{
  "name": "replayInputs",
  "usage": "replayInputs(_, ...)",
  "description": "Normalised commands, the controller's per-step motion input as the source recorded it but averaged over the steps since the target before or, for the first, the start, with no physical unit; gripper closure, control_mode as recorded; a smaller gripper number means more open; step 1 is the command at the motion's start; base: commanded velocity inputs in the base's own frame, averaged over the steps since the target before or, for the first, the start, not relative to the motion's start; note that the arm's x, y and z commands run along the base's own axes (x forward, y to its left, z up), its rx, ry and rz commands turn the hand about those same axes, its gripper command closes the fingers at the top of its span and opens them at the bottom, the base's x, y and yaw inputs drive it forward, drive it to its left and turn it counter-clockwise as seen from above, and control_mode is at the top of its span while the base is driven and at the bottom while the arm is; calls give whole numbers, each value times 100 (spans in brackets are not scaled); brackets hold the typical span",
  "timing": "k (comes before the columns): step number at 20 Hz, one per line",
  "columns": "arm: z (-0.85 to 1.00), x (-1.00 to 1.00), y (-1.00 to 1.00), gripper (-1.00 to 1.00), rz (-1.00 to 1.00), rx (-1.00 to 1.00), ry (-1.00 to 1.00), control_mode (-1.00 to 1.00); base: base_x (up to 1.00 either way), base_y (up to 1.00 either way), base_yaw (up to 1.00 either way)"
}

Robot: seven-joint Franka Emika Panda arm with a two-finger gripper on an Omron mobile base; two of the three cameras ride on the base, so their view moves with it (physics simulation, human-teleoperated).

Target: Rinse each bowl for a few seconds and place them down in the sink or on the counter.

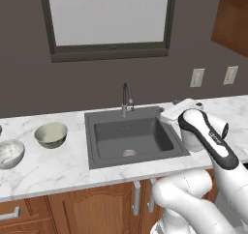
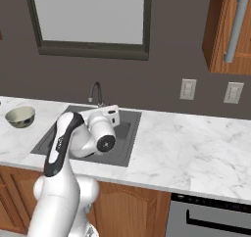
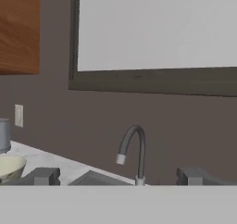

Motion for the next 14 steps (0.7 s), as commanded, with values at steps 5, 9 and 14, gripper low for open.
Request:
replayInputs(5,-10,26,0,-100,1,1,0,-100,0,0,0)
replayInputs(9,-16,24,0,-100,2,0,-1,-100,0,0,0)
replayInputs(14,-15,29,0,-100,2,0,-4,-100,0,0,0)
